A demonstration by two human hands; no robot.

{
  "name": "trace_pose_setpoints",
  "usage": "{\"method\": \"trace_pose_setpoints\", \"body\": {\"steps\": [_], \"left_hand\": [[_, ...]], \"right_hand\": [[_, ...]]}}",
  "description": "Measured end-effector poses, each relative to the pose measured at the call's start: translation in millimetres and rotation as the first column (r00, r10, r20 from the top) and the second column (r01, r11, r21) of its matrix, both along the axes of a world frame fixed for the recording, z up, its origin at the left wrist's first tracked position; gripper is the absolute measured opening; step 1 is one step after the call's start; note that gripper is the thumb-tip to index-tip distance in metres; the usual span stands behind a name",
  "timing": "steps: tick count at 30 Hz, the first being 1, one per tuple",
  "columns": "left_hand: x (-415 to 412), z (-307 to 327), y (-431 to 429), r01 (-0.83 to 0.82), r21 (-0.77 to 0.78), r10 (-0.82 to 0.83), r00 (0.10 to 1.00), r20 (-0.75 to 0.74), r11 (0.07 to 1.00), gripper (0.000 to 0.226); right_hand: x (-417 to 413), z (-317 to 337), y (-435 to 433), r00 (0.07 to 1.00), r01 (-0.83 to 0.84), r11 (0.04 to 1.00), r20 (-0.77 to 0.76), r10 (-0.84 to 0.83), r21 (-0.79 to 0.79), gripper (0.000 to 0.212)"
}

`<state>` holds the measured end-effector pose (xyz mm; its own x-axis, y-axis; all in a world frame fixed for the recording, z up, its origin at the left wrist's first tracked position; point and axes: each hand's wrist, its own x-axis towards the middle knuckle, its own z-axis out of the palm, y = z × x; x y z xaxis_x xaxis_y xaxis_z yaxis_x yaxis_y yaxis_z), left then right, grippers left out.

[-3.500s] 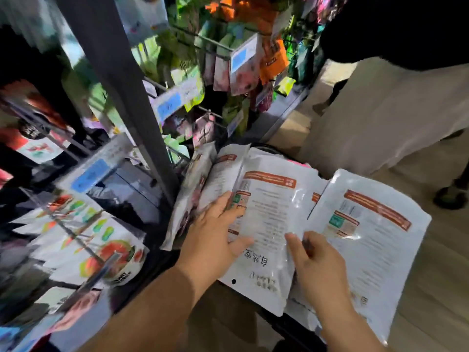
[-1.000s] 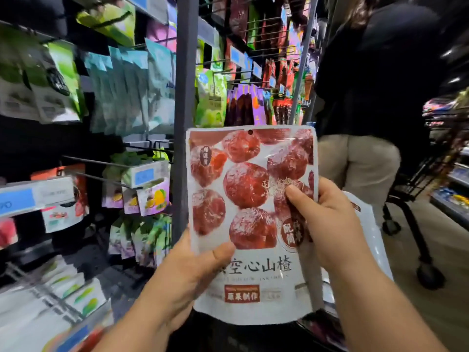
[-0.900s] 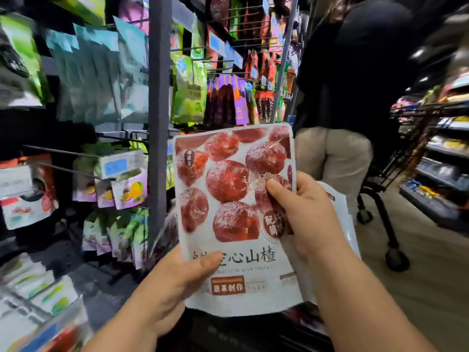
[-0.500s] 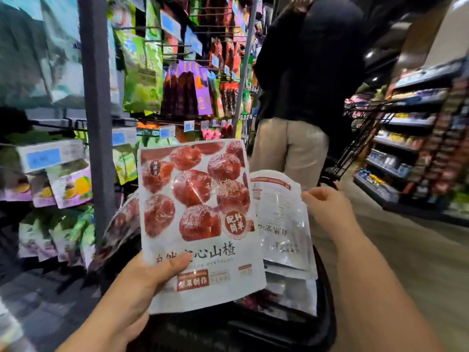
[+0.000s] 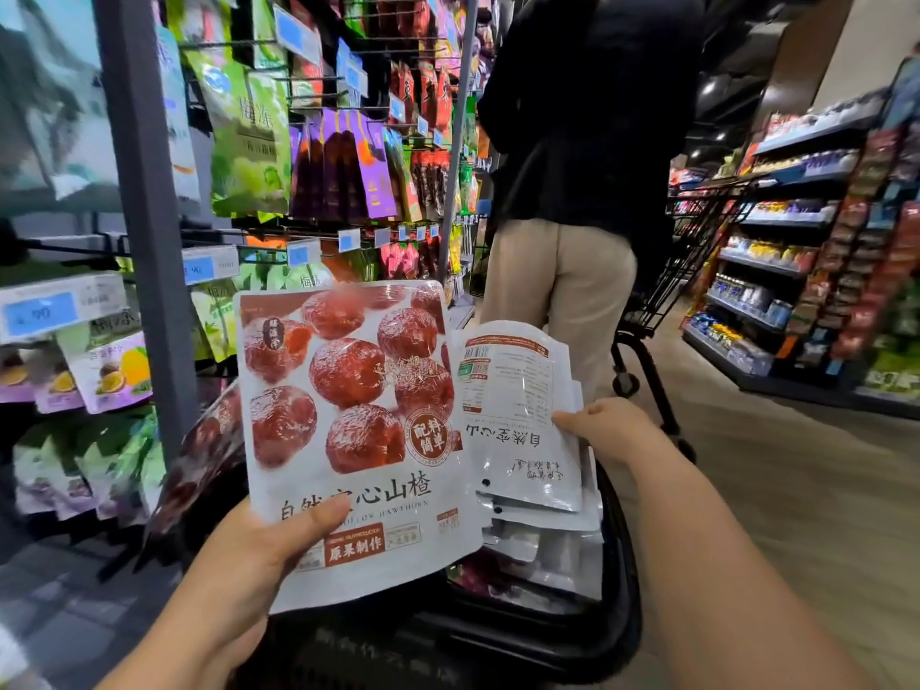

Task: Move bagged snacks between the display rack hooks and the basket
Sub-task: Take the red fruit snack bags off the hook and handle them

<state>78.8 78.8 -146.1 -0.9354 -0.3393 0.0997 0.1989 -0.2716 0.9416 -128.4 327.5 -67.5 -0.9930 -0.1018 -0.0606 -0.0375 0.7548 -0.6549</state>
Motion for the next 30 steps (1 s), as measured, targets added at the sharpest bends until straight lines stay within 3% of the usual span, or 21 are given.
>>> {"method": "trace_pose_setpoints", "body": {"steps": [6, 8, 10, 17, 21, 23, 25, 30], "left_hand": [[2, 3, 2, -0.029, -0.002, 0.029, 0.999, -0.029, 1.000, 0.110], [2, 4, -1, -0.045, 0.007, 0.045, 0.998, -0.040, 0.999, 0.109], [3, 7, -4, -0.065, 0.007, 0.065, 0.996, -0.053, 0.998, 0.106], [13, 21, -22, -0.155, -0.009, 0.151, 0.975, -0.160, 0.988, 0.105], [16, 24, -39, -0.211, 0.038, 0.214, 0.955, -0.204, 0.977, 0.058], [20, 27, -47, -0.234, 0.031, 0.235, 0.951, -0.201, 0.972, 0.053], [25, 33, -54, -0.263, 0.026, 0.262, 0.942, -0.211, 0.965, 0.050], [35, 39, -72, -0.328, 0.048, 0.330, 0.912, -0.243, 0.943, 0.049]], "right_hand": [[-2, 3, -4, 0.981, -0.010, 0.995, -0.191, -0.009, -0.098, 0.025], [0, 9, -6, 0.973, -0.045, 0.967, -0.231, -0.015, -0.252, 0.013], [5, 15, -8, 0.971, -0.128, 0.907, -0.236, 0.033, -0.400, 0.026], [17, 19, -12, 0.961, -0.275, 0.684, -0.164, 0.224, -0.676, 0.019], [18, 22, -15, 0.931, -0.344, 0.528, -0.209, 0.300, -0.776, 0.031], [19, 24, -20, 0.905, -0.380, 0.449, -0.226, 0.360, -0.809, 0.036], [22, 25, -27, 0.892, -0.430, 0.450, -0.289, 0.349, -0.783, 0.038], [31, 26, -52, 0.842, -0.486, 0.593, -0.526, 0.120, -0.642, 0.044]]}}
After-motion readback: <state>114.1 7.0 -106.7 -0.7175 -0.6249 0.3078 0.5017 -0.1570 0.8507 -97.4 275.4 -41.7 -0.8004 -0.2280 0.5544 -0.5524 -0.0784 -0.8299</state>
